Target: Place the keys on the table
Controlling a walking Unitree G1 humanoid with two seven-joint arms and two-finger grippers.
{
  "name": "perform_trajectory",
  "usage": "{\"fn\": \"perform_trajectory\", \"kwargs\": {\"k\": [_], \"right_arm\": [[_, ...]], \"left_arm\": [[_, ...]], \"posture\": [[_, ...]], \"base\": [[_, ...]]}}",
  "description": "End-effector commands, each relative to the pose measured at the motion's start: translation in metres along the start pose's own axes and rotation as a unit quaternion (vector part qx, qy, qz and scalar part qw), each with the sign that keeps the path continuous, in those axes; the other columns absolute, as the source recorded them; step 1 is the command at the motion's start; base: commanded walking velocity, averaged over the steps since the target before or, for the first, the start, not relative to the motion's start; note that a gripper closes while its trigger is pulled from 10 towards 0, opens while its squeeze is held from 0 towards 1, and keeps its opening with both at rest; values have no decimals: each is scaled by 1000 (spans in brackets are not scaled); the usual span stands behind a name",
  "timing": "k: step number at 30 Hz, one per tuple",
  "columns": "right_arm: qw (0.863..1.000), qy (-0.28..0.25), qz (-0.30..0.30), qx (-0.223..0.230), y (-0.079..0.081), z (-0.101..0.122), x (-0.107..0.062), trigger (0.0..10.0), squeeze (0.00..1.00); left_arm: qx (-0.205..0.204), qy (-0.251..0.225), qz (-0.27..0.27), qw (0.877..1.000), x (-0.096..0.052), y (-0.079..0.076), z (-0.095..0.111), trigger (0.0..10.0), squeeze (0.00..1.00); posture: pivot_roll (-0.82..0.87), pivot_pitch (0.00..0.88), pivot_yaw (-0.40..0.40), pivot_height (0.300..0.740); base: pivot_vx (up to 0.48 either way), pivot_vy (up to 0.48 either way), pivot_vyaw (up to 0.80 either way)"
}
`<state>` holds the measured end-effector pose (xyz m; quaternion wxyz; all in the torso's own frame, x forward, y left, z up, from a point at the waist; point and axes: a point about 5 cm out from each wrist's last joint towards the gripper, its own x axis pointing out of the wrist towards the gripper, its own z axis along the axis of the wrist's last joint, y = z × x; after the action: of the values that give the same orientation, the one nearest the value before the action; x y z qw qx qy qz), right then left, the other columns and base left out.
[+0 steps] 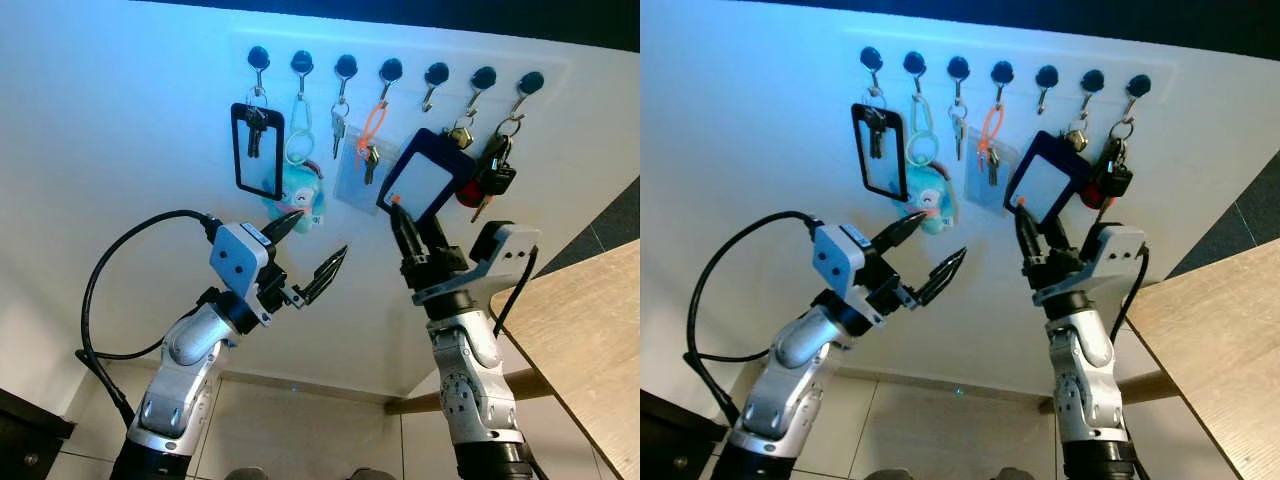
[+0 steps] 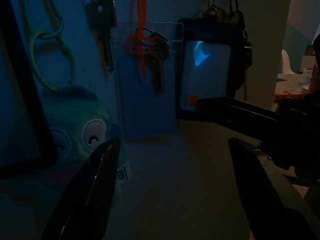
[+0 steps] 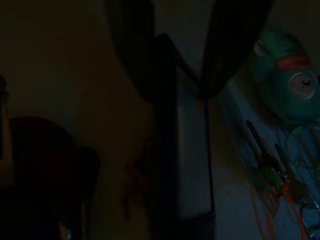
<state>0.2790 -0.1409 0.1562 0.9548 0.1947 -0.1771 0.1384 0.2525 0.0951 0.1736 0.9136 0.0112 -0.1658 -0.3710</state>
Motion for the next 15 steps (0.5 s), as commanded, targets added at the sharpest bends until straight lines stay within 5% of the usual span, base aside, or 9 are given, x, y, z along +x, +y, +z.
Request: {"fn": "perform_trajectory", "kwargs": {"k": [1,3,5,15], "right_arm": [[1000,8,-6,7,-2,-3,-2,2980,0],[1000,9,-5,7,-2,-3,-2,2275,0],[1000,7,-4,9,-2,-2,-2,0,0],[1000,-13,10,7,2,6,2,0,0]], "left_arm": [[6,-1,-3,1000,0,0,2,10000,0],[6,-1,-3,1000,0,0,2,10000,0],[6,-2,-2,1000,0,0,2,10000,0],[17,-7,6,1000,3,3,5,10000,0]], "posture": [[89,61,-41,740],[89,61,-41,740],[91,60,-41,740],[89,67,-41,740]], "base": [[0,0,0],[0,0,0],[0,0,0],[0,0,0]]}}
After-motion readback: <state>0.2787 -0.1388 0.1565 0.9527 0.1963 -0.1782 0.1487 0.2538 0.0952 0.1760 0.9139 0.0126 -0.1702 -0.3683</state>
